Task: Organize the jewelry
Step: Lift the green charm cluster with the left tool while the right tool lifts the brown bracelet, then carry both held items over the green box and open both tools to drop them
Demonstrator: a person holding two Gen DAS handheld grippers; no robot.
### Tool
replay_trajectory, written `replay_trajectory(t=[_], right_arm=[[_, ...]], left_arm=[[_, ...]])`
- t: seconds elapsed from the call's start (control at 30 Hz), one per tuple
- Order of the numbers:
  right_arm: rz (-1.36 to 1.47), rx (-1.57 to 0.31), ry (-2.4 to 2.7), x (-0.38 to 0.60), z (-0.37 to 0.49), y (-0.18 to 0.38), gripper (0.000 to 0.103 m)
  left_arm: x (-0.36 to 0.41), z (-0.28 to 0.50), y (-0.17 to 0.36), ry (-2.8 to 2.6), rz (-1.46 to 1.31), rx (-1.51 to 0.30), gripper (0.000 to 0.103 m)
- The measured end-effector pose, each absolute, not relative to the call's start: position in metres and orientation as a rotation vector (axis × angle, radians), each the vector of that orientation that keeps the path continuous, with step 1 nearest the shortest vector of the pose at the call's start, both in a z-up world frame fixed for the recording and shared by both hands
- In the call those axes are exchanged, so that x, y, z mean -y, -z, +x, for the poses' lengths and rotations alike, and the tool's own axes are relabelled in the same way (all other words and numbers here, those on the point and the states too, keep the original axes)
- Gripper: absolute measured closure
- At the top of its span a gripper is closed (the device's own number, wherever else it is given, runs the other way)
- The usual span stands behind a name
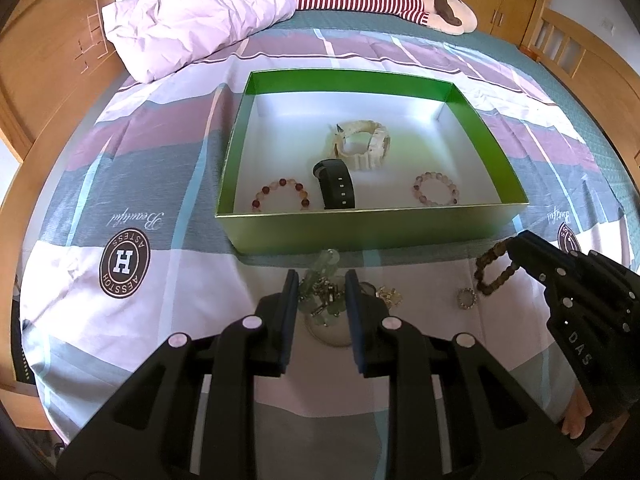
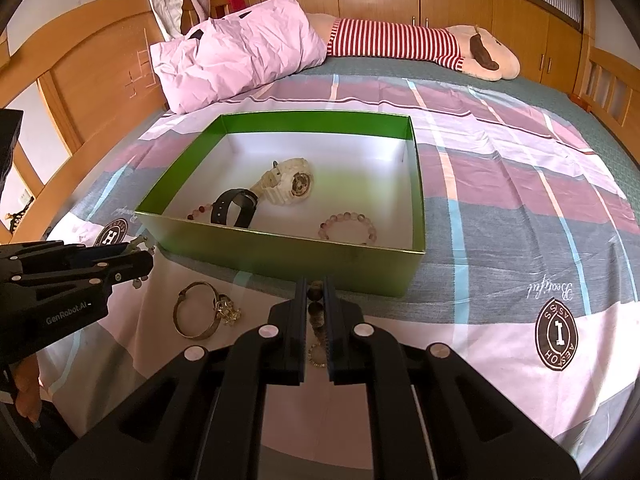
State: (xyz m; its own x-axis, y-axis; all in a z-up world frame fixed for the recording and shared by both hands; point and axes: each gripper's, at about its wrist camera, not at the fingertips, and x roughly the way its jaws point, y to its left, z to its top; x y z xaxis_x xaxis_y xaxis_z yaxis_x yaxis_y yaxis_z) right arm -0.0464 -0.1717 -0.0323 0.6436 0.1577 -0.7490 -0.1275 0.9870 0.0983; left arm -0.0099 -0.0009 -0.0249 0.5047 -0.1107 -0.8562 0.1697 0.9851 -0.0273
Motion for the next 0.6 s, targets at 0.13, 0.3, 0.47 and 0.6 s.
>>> replay_trajectory(t=[0.13,0.3,0.47,0.6], right_arm=[[0.039,-0.854,-0.162,0.1720,-0.0463,0.0320,0.096],[0.048,-0.840,-0.162,0.1723,-0.0471,0.0312,0.096],[0.052,-0.833,-0.164,0.1717,-0.0468,0.0290,0.096],[0.057,-0.824,-0.168,0.1705,-0.0470,0.0265,0.096]], left_arm=[[0.0005,-0.0096,0.0250,0.170,0.063,-1.028,0.080],[-0.0002,-0.0093,0.0238,0.168,0.057,-1.022,0.080],[0.0005,-0.0093,0.0237,0.171,0.065,-1.023,0.080],[0.0014,-0.0098,0.0220,0.171,0.070,-1.016,0.080]])
